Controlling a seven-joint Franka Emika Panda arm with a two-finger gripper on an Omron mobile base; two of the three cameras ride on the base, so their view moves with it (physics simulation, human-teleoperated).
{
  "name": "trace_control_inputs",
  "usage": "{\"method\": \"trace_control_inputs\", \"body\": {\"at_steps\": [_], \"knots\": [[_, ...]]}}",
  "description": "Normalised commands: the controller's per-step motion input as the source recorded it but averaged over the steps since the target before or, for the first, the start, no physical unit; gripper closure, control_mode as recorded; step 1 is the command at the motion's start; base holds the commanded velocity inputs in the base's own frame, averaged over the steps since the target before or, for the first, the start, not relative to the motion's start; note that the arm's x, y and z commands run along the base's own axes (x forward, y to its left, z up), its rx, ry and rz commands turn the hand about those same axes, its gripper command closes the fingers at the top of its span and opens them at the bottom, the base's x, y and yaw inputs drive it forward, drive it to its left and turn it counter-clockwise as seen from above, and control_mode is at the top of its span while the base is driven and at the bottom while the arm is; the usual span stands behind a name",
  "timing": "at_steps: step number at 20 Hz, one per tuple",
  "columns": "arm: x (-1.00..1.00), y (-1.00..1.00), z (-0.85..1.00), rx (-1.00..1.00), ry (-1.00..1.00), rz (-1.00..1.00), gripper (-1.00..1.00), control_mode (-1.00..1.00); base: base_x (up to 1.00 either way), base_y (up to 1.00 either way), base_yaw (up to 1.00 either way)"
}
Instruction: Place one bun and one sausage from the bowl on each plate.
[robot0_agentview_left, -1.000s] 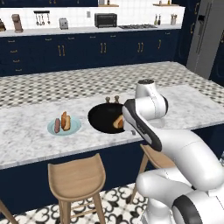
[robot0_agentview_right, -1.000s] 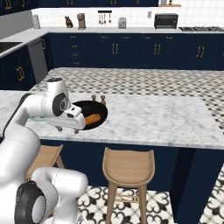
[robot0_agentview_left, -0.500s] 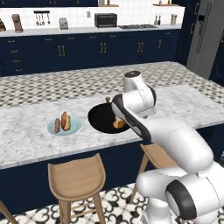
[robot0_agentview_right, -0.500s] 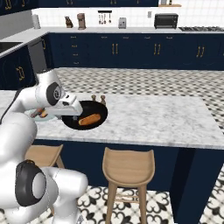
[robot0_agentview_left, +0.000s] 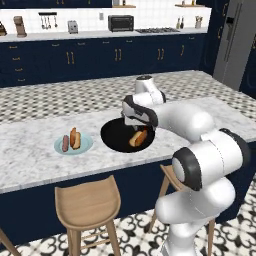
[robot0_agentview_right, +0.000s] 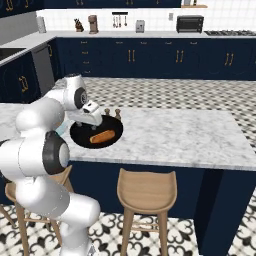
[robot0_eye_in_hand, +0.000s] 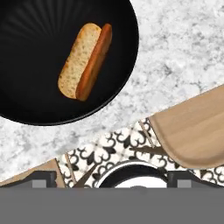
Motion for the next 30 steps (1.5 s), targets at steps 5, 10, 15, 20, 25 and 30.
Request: {"method": "trace_control_inputs", "body": {"at_steps": [5, 10, 15, 20, 25, 30], "knots": [[1.00, -0.04, -0.61, 0.00, 0.01, -0.22, -1.00, -1.00, 0.00, 0.00, 0.00], [0.92, 0.00, -0.33, 0.00, 0.08, -0.08, -1.00, -1.00, 0.00, 0.00, 0.00], [0.39, -0.05, -0.67, 0.00, 0.15, -0.07, -1.00, -1.00, 0.00, 0.00, 0.00], [0.39, 0.00, -0.53, 0.00, 0.00, 0.00, -1.00, -1.00, 0.00, 0.00, 0.00], [-0.14, -0.15, -0.46, 0.00, 0.02, 0.00, -1.00, -1.00, 0.00, 0.00, 0.00], [0.02, 0.00, -0.40, 0.00, 0.00, 0.00, -1.00, -1.00, 0.00, 0.00, 0.00]]}}
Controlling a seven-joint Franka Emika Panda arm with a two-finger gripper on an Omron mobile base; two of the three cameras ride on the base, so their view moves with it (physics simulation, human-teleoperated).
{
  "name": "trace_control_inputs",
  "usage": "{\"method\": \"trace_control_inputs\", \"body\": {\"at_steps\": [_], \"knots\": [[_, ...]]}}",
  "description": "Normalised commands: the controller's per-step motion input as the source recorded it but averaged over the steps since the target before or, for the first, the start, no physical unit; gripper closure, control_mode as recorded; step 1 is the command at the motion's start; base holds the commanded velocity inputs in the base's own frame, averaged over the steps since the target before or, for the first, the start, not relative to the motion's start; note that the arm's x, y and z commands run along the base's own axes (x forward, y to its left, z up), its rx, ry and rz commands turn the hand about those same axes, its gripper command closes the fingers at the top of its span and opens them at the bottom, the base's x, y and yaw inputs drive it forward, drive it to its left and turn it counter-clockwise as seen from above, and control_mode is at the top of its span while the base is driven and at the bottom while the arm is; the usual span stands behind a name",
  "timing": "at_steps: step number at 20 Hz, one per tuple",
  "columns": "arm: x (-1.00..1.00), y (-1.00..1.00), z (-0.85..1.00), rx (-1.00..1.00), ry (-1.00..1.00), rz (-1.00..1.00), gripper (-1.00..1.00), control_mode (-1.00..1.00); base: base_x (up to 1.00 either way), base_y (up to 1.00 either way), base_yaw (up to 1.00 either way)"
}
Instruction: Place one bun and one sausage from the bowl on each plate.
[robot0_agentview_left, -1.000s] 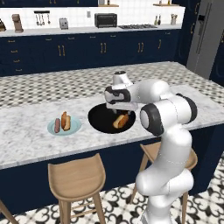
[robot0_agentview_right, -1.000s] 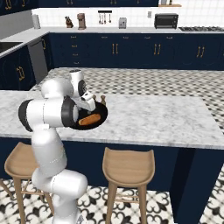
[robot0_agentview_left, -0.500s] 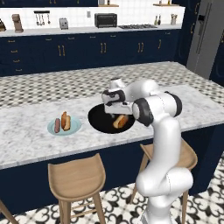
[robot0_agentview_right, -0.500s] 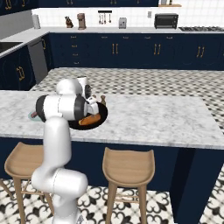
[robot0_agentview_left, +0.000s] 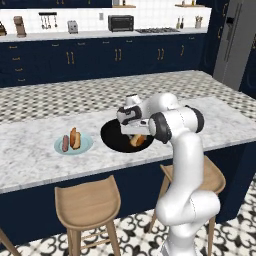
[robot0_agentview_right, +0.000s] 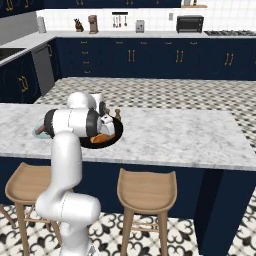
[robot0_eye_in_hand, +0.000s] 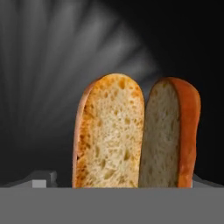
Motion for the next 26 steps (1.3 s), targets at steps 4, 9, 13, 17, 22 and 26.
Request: {"method": "trace_control_inputs", "body": {"at_steps": [4, 9, 13, 17, 22, 26], "knots": [[0.03, 0.01, -0.25, 0.00, 0.00, 0.00, 1.00, -1.00, 0.00, 0.00, 0.00], [0.00, 0.06, -0.06, 0.00, -0.05, 0.00, 1.00, -1.00, 0.00, 0.00, 0.00], [0.00, 0.22, 0.34, -0.06, -0.06, 0.00, 1.00, -1.00, 0.00, 0.00, 0.00], [-0.19, 0.07, 0.92, -0.03, 0.00, 0.00, 1.00, -1.00, 0.00, 0.00, 0.00], [-0.94, -0.05, 0.82, 0.05, -0.10, 0.08, 1.00, -1.00, 0.00, 0.00, 0.00], [-1.00, -0.01, 0.38, 0.12, -0.36, 0.22, 1.00, -1.00, 0.00, 0.00, 0.00]]}}
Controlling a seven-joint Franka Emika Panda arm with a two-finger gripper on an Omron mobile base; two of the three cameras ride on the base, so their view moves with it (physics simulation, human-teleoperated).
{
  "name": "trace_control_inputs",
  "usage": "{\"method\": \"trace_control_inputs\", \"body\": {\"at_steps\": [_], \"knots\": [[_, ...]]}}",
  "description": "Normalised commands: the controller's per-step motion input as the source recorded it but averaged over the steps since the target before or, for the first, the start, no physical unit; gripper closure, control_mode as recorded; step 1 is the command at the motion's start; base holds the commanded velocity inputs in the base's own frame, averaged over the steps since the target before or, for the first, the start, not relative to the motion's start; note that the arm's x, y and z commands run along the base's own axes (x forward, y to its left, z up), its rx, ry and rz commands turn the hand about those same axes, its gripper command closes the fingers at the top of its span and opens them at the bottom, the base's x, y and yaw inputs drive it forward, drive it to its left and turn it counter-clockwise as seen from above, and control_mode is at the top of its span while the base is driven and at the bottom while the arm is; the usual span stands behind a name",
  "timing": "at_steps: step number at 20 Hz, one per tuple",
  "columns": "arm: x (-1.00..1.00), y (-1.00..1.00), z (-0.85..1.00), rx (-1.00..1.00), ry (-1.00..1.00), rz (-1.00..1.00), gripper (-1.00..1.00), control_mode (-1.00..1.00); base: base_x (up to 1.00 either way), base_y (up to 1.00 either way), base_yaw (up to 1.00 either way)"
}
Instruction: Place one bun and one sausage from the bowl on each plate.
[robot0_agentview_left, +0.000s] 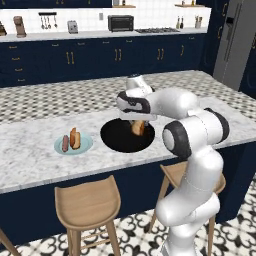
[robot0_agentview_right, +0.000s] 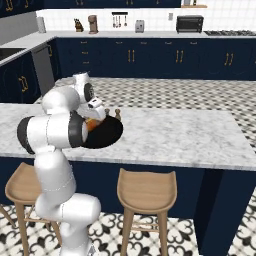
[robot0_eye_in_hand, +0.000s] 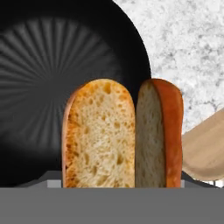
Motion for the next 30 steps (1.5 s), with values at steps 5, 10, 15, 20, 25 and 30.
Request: {"method": "trace_control_inputs", "body": {"at_steps": [5, 10, 15, 20, 25, 30], "knots": [[-1.00, -0.16, 0.45, 0.12, -0.20, 0.33, 1.00, -1.00, 0.00, 0.00, 0.00], [-1.00, -0.18, 0.44, 0.05, 0.00, 0.42, 1.00, -1.00, 0.00, 0.00, 0.00], [-0.98, 0.00, 0.43, 0.00, 0.16, 0.34, 1.00, -1.00, 0.00, 0.00, 0.00], [-0.58, 0.00, 0.04, -0.06, 0.30, 0.08, 1.00, -1.00, 0.00, 0.00, 0.00], [-0.15, 0.00, -0.07, -0.04, 0.04, 0.01, 1.00, -1.00, 0.00, 0.00, 0.00], [-0.08, 0.06, 0.00, 0.00, 0.00, 0.01, 1.00, 1.00, -0.10, 0.11, 0.02]]}}
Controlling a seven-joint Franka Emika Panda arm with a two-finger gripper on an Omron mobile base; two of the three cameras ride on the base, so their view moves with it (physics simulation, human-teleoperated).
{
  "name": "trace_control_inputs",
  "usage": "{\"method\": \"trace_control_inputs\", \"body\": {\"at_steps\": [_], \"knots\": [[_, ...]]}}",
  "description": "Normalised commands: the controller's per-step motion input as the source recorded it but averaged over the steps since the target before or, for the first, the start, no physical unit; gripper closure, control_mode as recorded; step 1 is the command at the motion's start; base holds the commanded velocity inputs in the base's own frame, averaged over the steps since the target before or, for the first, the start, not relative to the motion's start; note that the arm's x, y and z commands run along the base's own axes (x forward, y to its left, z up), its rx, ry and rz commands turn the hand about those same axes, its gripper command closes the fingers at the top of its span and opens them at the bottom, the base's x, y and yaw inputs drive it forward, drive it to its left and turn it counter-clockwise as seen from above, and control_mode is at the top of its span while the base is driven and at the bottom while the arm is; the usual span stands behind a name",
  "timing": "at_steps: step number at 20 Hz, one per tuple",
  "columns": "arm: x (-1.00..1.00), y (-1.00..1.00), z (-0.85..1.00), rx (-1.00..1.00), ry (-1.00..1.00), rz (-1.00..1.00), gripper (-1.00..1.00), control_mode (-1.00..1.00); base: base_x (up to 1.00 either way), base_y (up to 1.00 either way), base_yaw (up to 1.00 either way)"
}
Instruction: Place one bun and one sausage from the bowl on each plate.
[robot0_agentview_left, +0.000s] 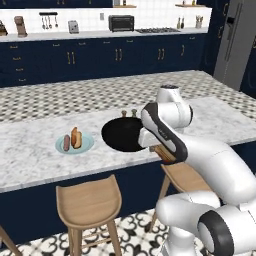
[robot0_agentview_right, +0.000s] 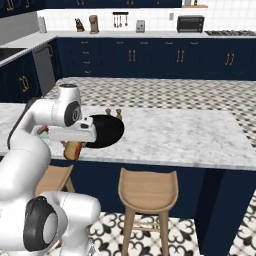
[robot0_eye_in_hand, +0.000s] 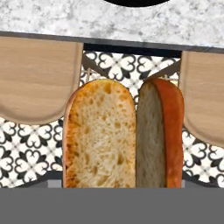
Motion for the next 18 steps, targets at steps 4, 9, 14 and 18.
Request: {"method": "trace_control_inputs", "body": {"at_steps": [4, 9, 14, 18], "knots": [[0.00, 0.00, 0.00, 0.00, 0.00, 0.00, 1.00, 1.00, -0.65, 0.88, 0.14], [0.00, 0.00, 0.00, 0.00, 0.00, 0.00, 1.00, 1.00, -0.13, 1.00, 0.16], [0.00, 0.00, 0.00, 0.00, 0.00, 0.00, 1.00, 1.00, 0.02, 1.00, 0.06], [0.00, 0.00, 0.00, 0.00, 0.00, 0.00, 1.00, 1.00, 0.27, 1.00, 0.00]]}}
